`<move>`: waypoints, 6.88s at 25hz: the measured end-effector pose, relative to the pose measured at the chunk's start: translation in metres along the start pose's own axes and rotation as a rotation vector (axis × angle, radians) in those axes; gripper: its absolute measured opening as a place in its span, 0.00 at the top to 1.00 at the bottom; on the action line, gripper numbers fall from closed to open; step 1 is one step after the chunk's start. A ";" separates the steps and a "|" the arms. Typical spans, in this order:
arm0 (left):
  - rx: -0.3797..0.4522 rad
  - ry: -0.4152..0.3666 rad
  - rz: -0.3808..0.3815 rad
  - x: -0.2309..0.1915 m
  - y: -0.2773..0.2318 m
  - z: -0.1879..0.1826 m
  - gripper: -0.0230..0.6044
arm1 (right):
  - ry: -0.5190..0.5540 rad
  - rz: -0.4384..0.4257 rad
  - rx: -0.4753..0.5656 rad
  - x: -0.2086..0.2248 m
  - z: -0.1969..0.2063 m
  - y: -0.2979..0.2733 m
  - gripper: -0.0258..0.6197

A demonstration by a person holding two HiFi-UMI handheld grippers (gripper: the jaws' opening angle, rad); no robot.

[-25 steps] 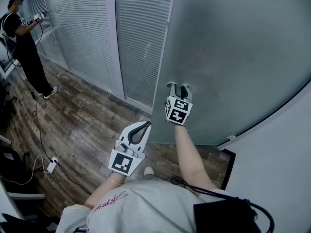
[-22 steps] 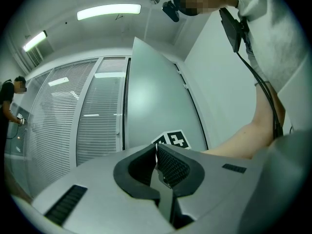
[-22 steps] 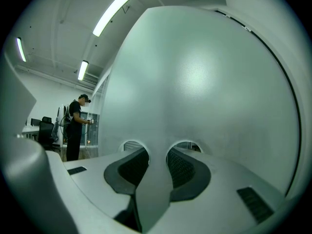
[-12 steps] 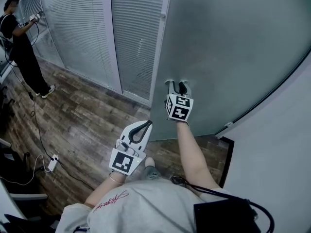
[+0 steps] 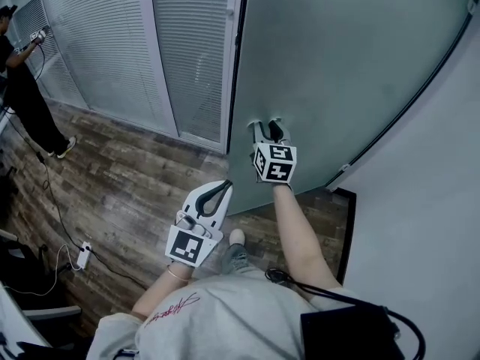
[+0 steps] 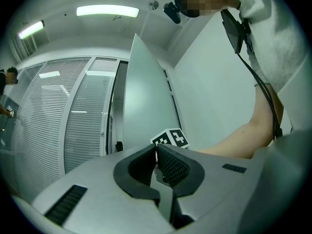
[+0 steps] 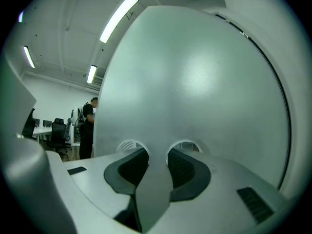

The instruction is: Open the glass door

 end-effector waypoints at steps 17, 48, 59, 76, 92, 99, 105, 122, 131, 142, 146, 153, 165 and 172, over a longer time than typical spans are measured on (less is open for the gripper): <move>0.011 0.041 0.156 0.056 0.009 -0.008 0.93 | -0.033 -0.125 0.014 0.007 -0.017 0.115 0.76; -0.048 0.113 0.298 0.243 0.013 0.003 0.93 | -0.067 -0.320 0.009 0.068 -0.051 0.355 0.76; -0.024 0.138 0.389 0.319 0.006 -0.009 0.93 | -0.072 -0.342 0.001 0.106 -0.059 0.431 0.76; -0.032 0.164 0.603 0.425 -0.018 -0.015 0.93 | -0.104 -0.370 0.030 0.177 -0.075 0.519 0.76; -0.069 0.156 0.601 0.472 -0.012 -0.021 0.93 | -0.118 -0.462 0.015 0.237 -0.094 0.587 0.76; -0.090 0.139 0.608 0.498 -0.015 -0.008 0.93 | -0.130 -0.505 0.020 0.278 -0.090 0.614 0.76; -0.110 0.133 0.588 0.497 -0.014 -0.012 0.93 | -0.140 -0.516 0.001 0.291 -0.096 0.625 0.75; -0.137 0.115 0.631 0.499 -0.006 -0.007 0.93 | -0.212 -0.560 0.002 0.319 -0.099 0.644 0.72; -0.142 0.122 0.648 0.500 -0.004 -0.010 0.93 | -0.223 -0.545 -0.012 0.329 -0.099 0.648 0.72; -0.128 0.159 0.685 0.520 -0.013 -0.010 0.93 | -0.179 -0.556 -0.044 0.317 -0.111 0.646 0.71; -0.099 0.181 0.723 0.538 -0.020 -0.020 0.93 | -0.172 -0.549 -0.068 0.321 -0.112 0.650 0.70; -0.100 0.207 0.741 0.548 -0.022 -0.022 0.93 | -0.141 -0.492 -0.124 0.344 -0.106 0.673 0.68; -0.085 0.248 0.820 0.561 -0.042 -0.005 0.93 | 0.074 -0.019 0.007 0.346 -0.114 0.741 0.90; -0.056 0.280 0.930 0.568 -0.053 -0.014 0.93 | 0.177 0.249 -0.022 0.307 -0.120 0.780 0.93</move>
Point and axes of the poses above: the fingertips, and each gripper's own axes: y backward along the fingers, x to its right, z out of its underside, the point moved 2 cm from there along y, backward along the fingers, and after that the axes turned 11 degrees about x, right-handed, at the moved point
